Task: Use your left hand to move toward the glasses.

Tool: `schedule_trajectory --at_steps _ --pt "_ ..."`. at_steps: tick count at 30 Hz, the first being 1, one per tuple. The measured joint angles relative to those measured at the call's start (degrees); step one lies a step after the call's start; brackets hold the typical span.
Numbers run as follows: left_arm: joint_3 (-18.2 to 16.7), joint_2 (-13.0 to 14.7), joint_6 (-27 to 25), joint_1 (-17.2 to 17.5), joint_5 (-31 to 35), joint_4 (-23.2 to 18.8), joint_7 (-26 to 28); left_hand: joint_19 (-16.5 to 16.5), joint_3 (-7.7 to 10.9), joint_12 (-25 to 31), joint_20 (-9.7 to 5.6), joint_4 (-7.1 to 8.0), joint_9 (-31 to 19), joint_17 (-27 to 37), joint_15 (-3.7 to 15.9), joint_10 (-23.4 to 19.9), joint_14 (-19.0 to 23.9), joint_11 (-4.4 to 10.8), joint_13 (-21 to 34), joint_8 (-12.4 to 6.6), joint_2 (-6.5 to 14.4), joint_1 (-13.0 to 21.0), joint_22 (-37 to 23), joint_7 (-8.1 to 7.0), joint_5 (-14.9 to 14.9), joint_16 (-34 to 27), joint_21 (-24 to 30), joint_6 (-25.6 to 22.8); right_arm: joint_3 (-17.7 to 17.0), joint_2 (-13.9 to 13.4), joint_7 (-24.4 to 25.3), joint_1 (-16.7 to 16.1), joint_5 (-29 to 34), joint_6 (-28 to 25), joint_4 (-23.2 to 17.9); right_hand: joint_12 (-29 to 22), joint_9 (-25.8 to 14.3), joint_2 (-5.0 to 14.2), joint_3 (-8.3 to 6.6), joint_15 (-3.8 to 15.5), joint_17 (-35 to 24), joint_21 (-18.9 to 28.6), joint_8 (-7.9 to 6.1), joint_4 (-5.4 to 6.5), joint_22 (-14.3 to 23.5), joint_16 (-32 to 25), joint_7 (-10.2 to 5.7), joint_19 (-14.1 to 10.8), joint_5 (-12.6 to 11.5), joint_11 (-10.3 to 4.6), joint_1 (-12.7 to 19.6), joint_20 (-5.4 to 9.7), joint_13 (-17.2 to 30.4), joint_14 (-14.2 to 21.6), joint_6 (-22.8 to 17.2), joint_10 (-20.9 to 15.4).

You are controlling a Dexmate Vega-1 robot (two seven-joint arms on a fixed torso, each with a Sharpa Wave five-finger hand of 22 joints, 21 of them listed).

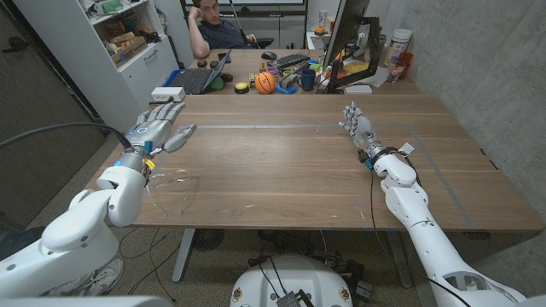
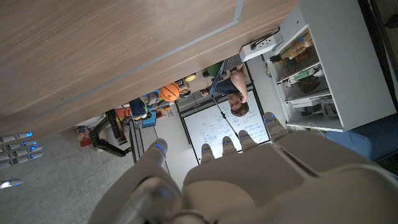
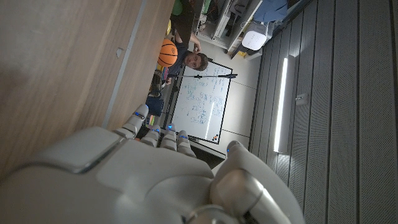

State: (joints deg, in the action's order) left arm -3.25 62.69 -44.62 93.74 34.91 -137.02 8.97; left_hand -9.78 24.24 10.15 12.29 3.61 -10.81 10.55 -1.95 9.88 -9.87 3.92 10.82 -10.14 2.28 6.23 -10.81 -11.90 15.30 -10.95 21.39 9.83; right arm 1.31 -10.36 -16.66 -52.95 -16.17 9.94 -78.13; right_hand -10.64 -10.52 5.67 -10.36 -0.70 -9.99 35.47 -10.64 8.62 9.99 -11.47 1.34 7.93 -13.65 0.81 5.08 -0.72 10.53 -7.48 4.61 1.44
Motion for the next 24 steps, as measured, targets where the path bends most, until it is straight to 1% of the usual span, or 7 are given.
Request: schedule_trajectory --at_steps 1,5,10,13,19,21,24 --pt "0.0 0.0 0.0 0.0 0.0 0.0 0.0 0.0 0.0 0.04 0.0 -0.19 0.0 0.0 0.0 -0.13 0.0 0.13 0.0 -0.11 -0.03 0.03 0.0 0.0 0.0 0.0 -0.22 0.0 0.0 0.0 0.0 0.0 0.0 0.0 0.0 0.0 0.0 -0.01 0.0 0.0 0.0 -0.1 0.0 0.0 0.0 0.0 0.0 0.0 0.0 0.0 -0.01 0.0 0.0 0.0 0.0 0.0" --pt "1.28 0.2 -0.73 -1.0 -0.3 1.06 -0.59 0.0 0.02 0.67 0.0 -1.93 0.0 0.0 0.0 0.09 0.0 0.51 0.0 -1.01 -1.43 1.43 0.0 0.0 0.0 -0.93 -0.22 0.0 0.02 -0.03 0.12 -0.01 0.09 -0.14 -0.13 0.0 0.0 -0.25 0.0 0.0 0.0 -0.1 0.0 0.0 0.0 0.0 0.0 0.0 0.0 0.0 -0.25 0.0 0.0 0.0 0.0 0.0" --pt "2.24 0.41 -0.93 -1.87 -1.86 2.08 -1.12 0.03 0.36 0.66 -0.02 -2.4 0.01 -0.01 0.0 0.09 0.0 0.51 0.0 -1.11 -1.21 2.26 0.01 -0.3 0.08 -0.94 -0.22 0.31 0.09 -0.07 0.13 0.01 0.16 -0.28 -0.14 0.0 0.0 0.06 0.24 -0.22 0.0 -0.1 0.0 0.24 0.0 0.0 0.0 0.0 0.0 0.0 -0.53 0.0 0.0 0.23 0.0 0.0" --pt "2.58 0.53 -1.01 -2.2 -3.05 2.57 -1.4 0.3 0.42 0.67 -0.16 -2.94 0.01 -0.01 0.0 0.07 0.0 0.52 0.0 -1.11 -1.06 2.73 0.01 -0.3 0.49 -0.94 -0.22 0.31 0.14 -0.12 0.12 0.19 0.19 -0.34 -0.14 0.0 0.0 0.06 0.24 -0.22 0.0 -0.1 0.0 0.24 0.0 0.0 0.0 0.0 0.0 0.0 -0.53 0.0 0.0 0.23 0.0 0.0" --pt "3.46 1.14 -1.68 -2.99 -5.63 3.71 -1.58 2.11 0.88 1.11 -0.23 -4.5 -0.18 -0.08 0.01 0.08 0.0 1.11 -0.01 -1.34 -1.06 4.53 0.01 -0.3 0.49 -1.24 -0.22 0.31 0.18 -0.19 -0.08 0.46 0.2 -0.36 0.09 0.0 0.0 0.07 0.24 -0.22 0.0 -0.32 0.0 0.24 0.0 0.0 0.0 0.0 0.0 0.0 -0.53 0.0 0.0 0.23 0.0 0.0" --pt "3.94 1.52 -1.98 -3.38 -6.45 4.1 -1.67 2.49 1.04 1.11 -0.02 -4.65 -0.27 -0.17 0.22 0.09 0.21 1.12 -0.01 -1.33 -0.98 5.07 0.01 -0.3 0.49 -1.59 -0.22 0.31 0.19 -0.23 -0.25 0.55 0.2 -0.36 0.25 0.0 0.0 0.07 0.24 -0.22 0.0 -0.32 0.0 0.24 0.0 0.0 0.0 0.0 0.0 0.01 -0.53 0.0 0.0 0.22 0.0 0.0" --pt "4.34 1.86 -2.46 -3.69 -7.7 4.34 -1.83 2.82 1.04 1.11 -0.32 -5.14 -0.26 -0.17 0.22 -0.14 0.21 1.34 -0.01 -1.33 -0.76 5.28 0.02 -0.3 0.49 -1.6 -0.22 0.31 0.21 -0.25 -0.3 0.65 0.2 -0.36 0.41 0.0 0.0 0.07 0.31 -0.22 0.0 -0.32 0.0 0.17 0.0 0.0 0.0 0.0 0.0 0.01 -0.53 0.0 0.0 0.22 0.0 0.01"
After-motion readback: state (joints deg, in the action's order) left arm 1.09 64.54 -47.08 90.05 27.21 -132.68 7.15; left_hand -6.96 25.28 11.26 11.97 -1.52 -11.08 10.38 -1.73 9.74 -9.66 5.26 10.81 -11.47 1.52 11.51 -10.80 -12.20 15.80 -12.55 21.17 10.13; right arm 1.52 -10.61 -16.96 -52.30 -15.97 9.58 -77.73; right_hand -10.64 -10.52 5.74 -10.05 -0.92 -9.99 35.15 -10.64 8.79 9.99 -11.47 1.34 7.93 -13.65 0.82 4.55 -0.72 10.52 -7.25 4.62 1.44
